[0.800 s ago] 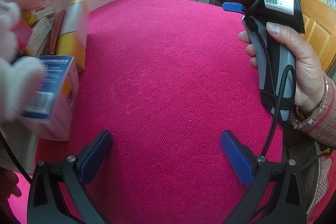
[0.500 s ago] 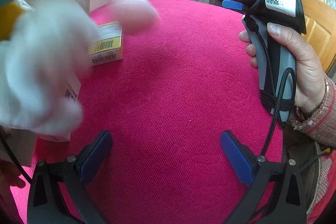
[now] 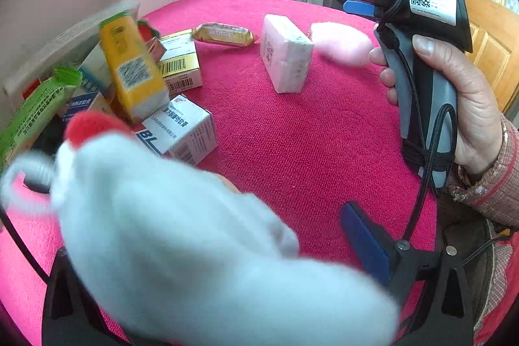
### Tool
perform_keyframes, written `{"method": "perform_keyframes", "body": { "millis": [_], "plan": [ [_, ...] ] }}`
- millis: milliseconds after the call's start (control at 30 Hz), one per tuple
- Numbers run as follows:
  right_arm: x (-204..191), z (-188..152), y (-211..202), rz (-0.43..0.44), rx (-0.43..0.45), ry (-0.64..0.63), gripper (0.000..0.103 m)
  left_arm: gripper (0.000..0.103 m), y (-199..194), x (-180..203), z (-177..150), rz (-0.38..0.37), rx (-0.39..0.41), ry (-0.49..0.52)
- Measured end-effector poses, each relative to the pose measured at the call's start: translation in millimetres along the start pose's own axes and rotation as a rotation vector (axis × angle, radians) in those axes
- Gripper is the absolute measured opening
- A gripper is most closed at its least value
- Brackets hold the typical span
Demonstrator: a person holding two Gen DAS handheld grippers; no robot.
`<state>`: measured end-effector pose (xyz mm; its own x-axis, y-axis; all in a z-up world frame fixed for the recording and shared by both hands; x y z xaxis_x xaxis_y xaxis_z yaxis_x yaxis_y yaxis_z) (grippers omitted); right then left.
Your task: Organize objects
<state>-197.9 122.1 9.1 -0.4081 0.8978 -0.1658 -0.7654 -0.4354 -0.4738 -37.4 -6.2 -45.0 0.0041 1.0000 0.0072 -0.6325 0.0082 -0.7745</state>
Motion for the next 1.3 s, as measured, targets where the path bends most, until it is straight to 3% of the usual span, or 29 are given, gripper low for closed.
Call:
{"method": "perform_keyframes", "body": {
  "millis": [1300],
  "plan": [
    [-4, -1, -4, -0.002, 0.018, -0.016, 0.103, 0.103, -7, -20, -10, -0.001, 0.0, 0.0]
  ]
}}
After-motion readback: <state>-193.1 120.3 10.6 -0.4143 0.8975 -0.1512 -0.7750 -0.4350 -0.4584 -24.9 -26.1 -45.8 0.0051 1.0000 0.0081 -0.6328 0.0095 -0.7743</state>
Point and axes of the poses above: each gripper's, at about its wrist camera, not at the fingertips, and y roughly the way its jaws point, x to its right, z to its top, the point moved 5 cm from there along y, roughly the way its jaws point, and after that the axes turned 2 degrees about x, right-handed, at the moved point
